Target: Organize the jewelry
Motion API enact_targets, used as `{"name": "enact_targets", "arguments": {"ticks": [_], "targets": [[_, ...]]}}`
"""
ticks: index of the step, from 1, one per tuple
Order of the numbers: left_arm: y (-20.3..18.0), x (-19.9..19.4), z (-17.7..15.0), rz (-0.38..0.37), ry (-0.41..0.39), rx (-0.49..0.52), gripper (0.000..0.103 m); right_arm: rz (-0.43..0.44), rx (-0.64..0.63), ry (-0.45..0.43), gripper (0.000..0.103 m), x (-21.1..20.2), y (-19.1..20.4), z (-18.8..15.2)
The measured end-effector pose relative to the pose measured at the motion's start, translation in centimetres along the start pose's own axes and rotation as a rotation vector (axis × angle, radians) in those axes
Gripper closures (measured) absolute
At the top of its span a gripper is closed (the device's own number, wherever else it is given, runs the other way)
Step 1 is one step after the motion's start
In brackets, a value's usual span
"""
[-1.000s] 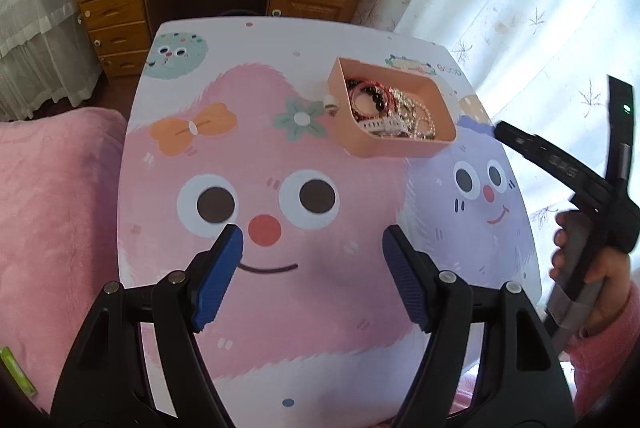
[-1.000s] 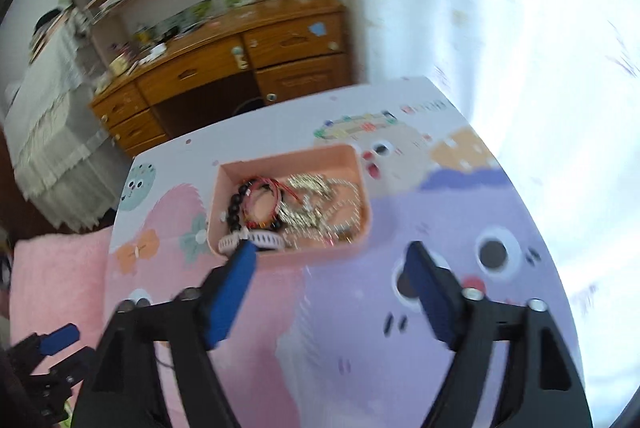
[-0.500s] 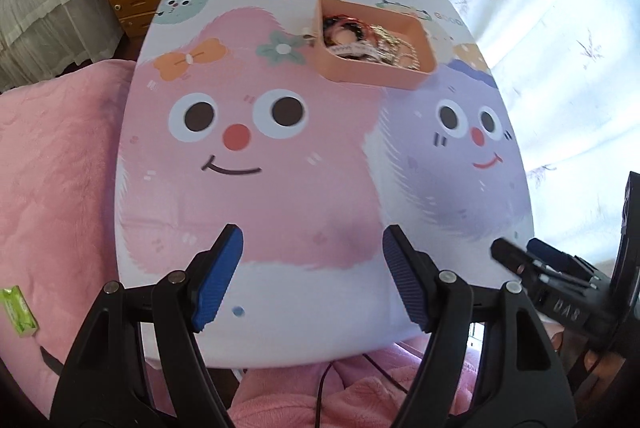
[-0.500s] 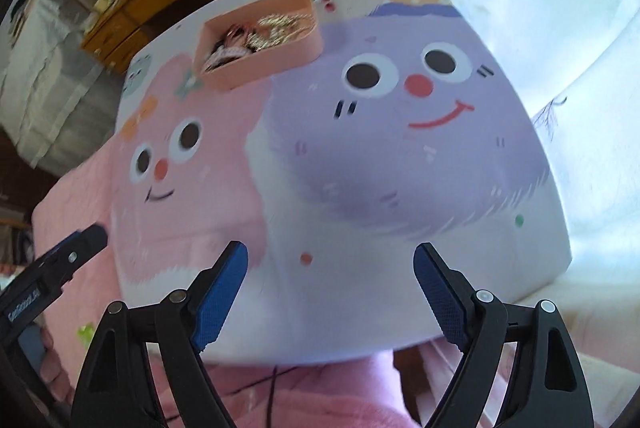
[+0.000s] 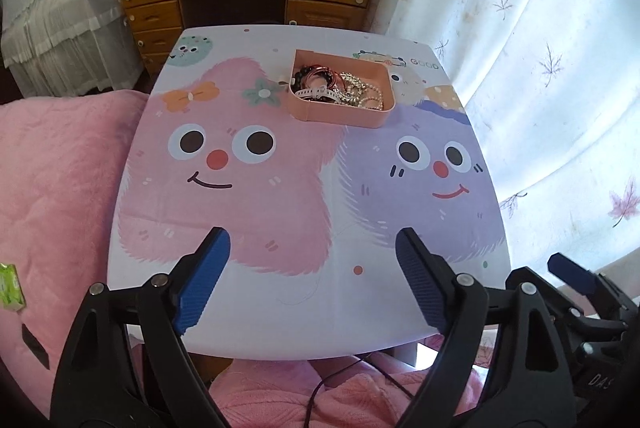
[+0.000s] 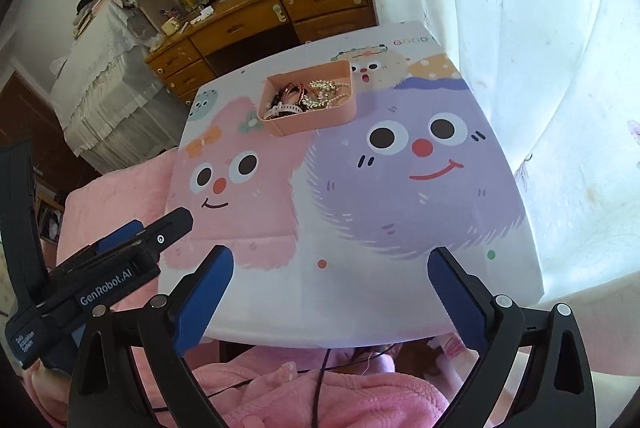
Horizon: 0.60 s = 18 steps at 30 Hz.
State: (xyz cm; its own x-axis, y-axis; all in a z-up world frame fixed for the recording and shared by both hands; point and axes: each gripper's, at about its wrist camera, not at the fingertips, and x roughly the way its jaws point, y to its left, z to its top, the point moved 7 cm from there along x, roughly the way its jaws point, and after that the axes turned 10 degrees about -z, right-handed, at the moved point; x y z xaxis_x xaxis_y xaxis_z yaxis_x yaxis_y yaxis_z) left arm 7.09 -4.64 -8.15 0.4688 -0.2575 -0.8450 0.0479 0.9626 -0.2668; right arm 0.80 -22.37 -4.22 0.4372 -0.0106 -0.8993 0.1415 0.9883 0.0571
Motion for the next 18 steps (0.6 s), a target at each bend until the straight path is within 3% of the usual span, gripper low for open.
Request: {"name": "enact_targets", "arguments": {"ticks": [3, 5, 8, 18], "targets": [[0.0, -0.1, -0.5, 0.028, 0.006, 0.013, 0.013, -0.004, -0.031, -0.018, 0.001, -0.2, 0.4, 0.1], [-0.2, -0.6, -0.7, 0.046, -0.003, 0.024, 0.0, -0.014, -0.044, -0.039, 0.001, 0.2, 0.8, 0.3], [0.0, -1.3, -0.8, 0.096, -0.028, 0.041, 0.001, -0.041, -0.063, -0.066, 0.001, 0.4, 1.0, 0.7], [2.4, -1.2, -1.4, 0.133, -0.041, -0.005, 0.001, -0.036, -0.111, -0.019, 0.001, 3.7, 2.8, 0.7]]}}
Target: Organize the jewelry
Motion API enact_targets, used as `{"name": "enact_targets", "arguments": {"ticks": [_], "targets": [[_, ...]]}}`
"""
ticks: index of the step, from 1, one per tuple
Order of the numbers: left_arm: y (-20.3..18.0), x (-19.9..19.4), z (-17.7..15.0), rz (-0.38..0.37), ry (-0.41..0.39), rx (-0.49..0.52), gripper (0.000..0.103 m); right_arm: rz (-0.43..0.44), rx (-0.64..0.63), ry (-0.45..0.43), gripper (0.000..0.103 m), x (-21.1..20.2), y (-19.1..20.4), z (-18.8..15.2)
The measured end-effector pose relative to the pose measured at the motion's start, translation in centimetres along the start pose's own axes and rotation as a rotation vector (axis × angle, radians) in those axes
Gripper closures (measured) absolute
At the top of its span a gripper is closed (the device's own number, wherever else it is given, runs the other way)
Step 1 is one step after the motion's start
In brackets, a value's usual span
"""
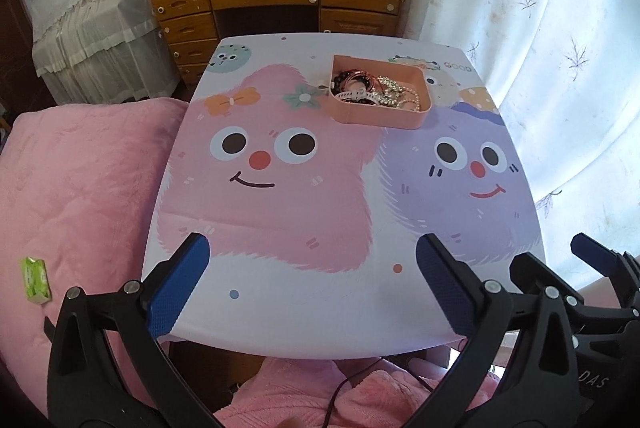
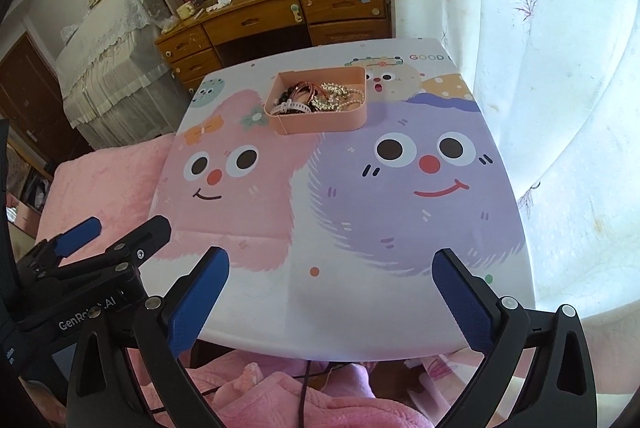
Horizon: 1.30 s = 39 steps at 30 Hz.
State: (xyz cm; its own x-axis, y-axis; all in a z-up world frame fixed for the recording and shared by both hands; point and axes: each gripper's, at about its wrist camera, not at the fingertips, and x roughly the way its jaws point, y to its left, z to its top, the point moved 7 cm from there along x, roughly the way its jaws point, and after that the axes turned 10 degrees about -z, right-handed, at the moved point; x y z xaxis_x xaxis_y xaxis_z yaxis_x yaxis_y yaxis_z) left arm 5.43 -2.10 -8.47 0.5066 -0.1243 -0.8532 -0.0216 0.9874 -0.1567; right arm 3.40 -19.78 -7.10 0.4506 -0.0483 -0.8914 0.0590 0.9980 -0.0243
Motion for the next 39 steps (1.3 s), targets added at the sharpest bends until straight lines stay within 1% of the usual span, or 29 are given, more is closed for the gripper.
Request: {"name": "enact_targets", "arguments": {"ticks": [2, 6, 10, 25, 39], "targets": [[0.1, 0.4, -0.2, -0.016, 0.003, -0.007, 0.001, -0.001, -0.003, 0.004, 0.001, 0.5, 0.1, -0.1], [0.2, 1.2, -0.5, -0.003, 0.024, 0.003, 0.001, -0.014, -0.018, 0.008, 0.001, 1.3, 0.3, -0.2], [0.0, 1.8, -0.6, -0.013, 0.039, 0.001, 0.001, -0.012, -0.023, 0.005, 0.001, 1.6, 0.1, -0.2], [-0.5, 1.5, -0.1, 0.001, 0.019, 0.013, 0.001, -0.006, -0.026, -0.004, 0.0, 1.4, 0.1, -0.1], [-0.5, 1.4, 0.0, 0.003, 0.017, 0.016, 0.001, -0.008, -0.027, -0.006, 0.0, 1.3, 0.0, 0.0]]}}
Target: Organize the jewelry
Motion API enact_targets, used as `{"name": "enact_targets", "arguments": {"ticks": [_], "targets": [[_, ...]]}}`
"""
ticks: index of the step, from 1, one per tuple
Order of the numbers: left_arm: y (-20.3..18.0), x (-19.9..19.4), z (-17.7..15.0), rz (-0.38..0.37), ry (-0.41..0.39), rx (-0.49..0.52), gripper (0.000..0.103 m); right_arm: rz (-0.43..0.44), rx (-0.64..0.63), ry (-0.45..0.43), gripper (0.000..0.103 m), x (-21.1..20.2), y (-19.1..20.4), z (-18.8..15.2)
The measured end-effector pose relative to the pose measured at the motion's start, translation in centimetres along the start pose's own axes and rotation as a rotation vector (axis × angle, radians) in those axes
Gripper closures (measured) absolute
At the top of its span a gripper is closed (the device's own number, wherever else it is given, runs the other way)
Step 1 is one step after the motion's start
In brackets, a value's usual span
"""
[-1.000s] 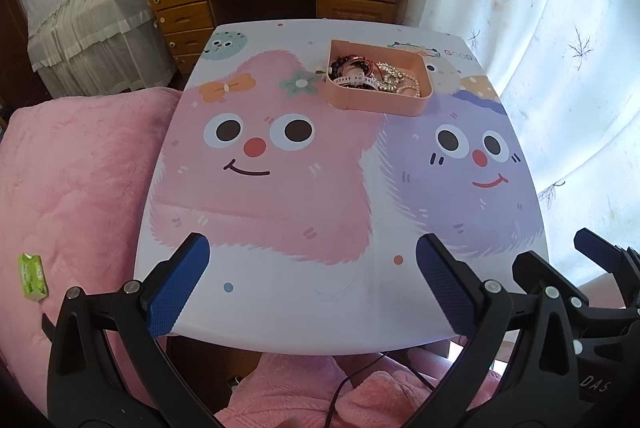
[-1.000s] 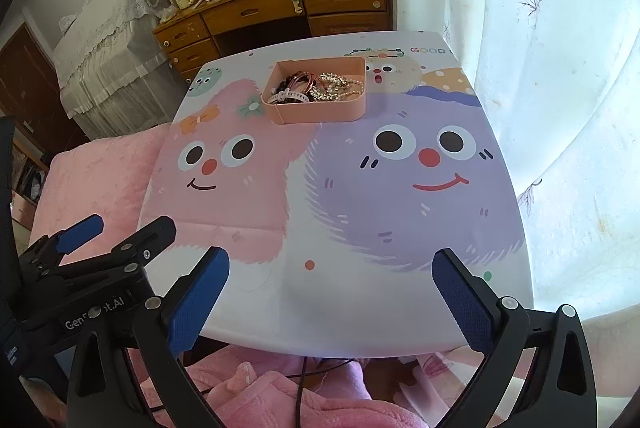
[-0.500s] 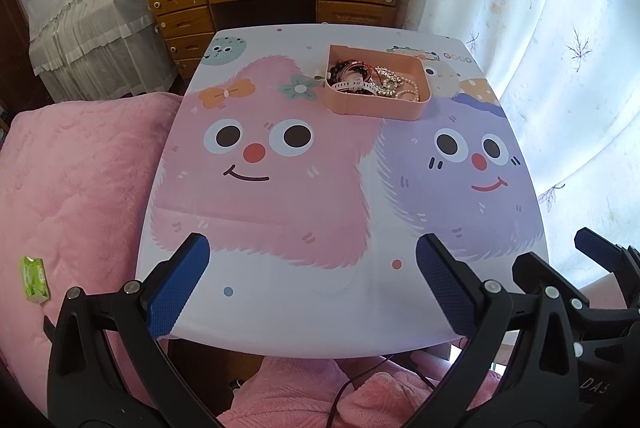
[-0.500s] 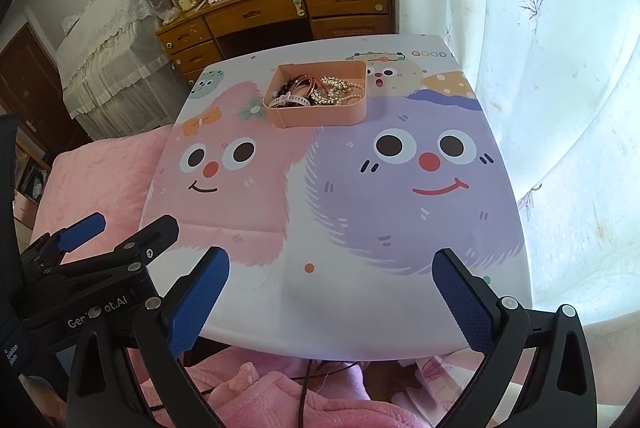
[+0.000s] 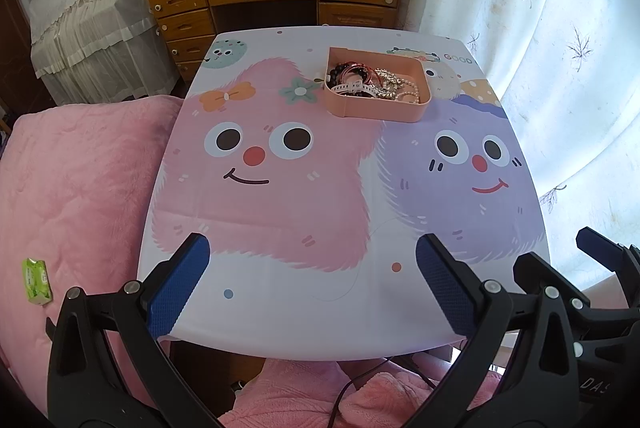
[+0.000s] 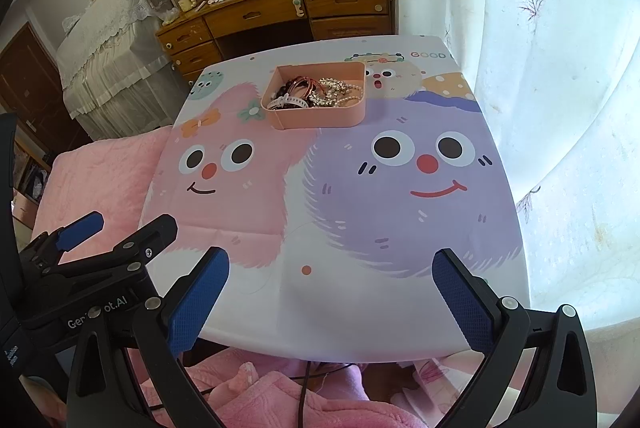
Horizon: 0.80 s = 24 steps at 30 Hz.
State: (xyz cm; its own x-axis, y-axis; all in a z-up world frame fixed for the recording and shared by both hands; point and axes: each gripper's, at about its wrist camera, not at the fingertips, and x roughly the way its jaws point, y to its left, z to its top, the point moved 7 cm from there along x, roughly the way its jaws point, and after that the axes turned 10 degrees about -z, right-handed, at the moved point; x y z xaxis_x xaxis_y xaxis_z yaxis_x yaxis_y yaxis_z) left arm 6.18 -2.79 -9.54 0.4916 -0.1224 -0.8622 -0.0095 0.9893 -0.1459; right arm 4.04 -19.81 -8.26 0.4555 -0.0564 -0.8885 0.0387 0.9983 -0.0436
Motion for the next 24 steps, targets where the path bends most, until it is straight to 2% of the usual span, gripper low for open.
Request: {"name": "enact_targets", "arguments": {"ticks": [24], "targets": [[-0.31, -0.15, 0.15, 0.003, -0.002, 0.007, 0.001, 0.002, 0.005, 0.003, 0.0, 0.12, -0.6, 0.18]]}}
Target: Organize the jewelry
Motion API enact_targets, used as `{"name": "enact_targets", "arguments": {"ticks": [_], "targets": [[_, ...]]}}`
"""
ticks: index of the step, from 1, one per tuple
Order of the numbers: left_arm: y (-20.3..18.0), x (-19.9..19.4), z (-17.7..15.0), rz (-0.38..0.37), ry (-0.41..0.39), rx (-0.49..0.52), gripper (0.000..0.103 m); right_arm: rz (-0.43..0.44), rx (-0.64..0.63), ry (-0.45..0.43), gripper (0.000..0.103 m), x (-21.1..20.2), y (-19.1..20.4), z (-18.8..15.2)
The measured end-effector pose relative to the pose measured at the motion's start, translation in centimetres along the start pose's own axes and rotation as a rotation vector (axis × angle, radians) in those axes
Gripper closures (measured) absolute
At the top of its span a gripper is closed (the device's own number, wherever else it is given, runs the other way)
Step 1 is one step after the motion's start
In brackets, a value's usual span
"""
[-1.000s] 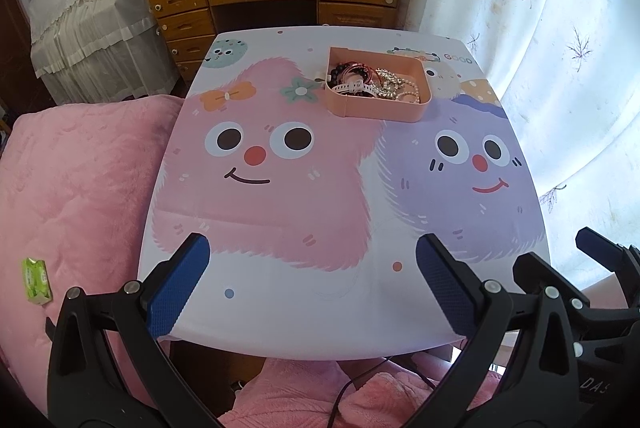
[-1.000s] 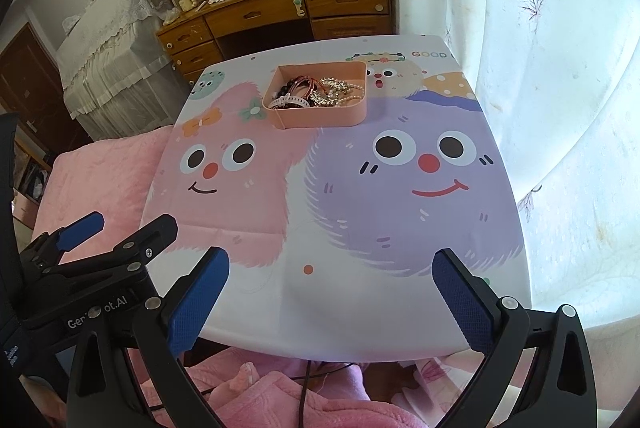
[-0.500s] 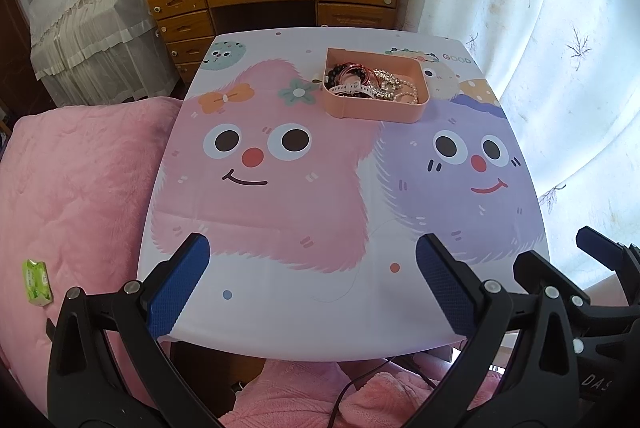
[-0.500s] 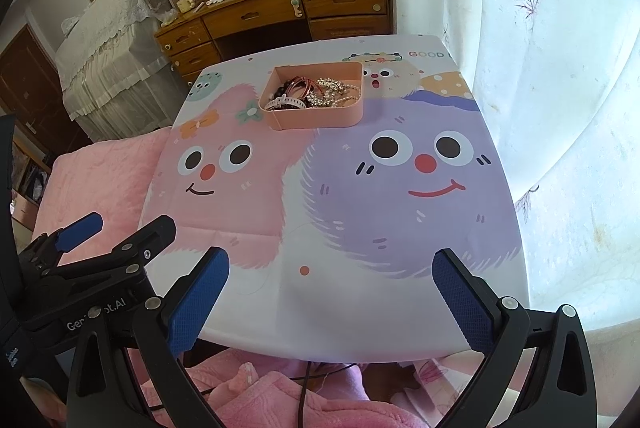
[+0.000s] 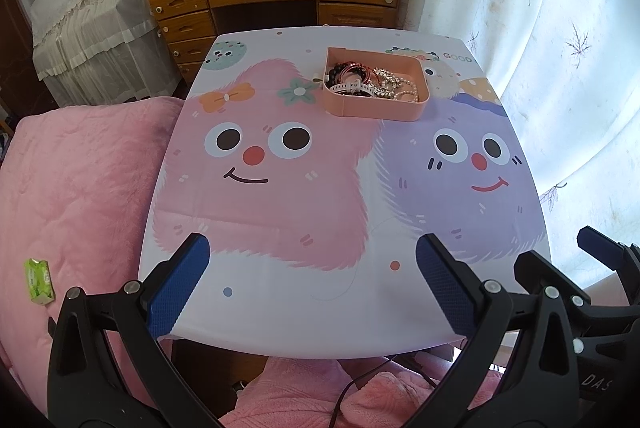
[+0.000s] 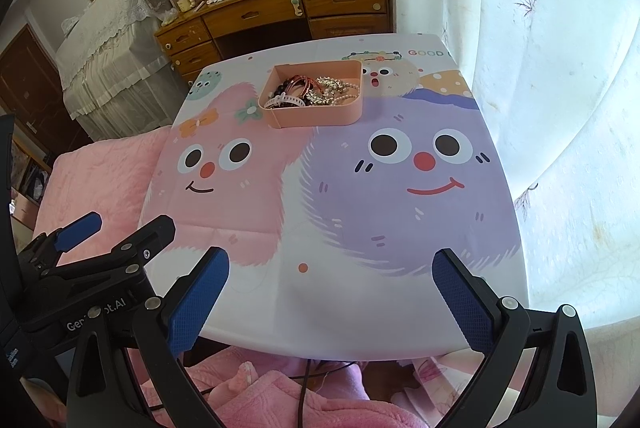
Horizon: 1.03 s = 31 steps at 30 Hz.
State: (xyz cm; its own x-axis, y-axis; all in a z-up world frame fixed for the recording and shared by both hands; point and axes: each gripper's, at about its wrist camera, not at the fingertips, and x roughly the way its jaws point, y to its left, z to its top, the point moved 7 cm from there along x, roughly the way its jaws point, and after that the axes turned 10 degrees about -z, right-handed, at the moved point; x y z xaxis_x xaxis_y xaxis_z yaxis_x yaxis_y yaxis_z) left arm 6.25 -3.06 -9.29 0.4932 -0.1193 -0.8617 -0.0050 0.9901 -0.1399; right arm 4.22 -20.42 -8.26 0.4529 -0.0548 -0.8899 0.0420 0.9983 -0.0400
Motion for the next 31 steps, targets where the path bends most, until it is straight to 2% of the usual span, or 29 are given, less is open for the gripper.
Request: {"name": "enact_targets", "arguments": {"ticks": [31], "targets": [[-0.3, -0.1, -1.3, 0.013, 0.006, -0.001, 0.001, 0.003, 0.002, 0.004, 0.0, 0.1, -0.4, -0.2]]}}
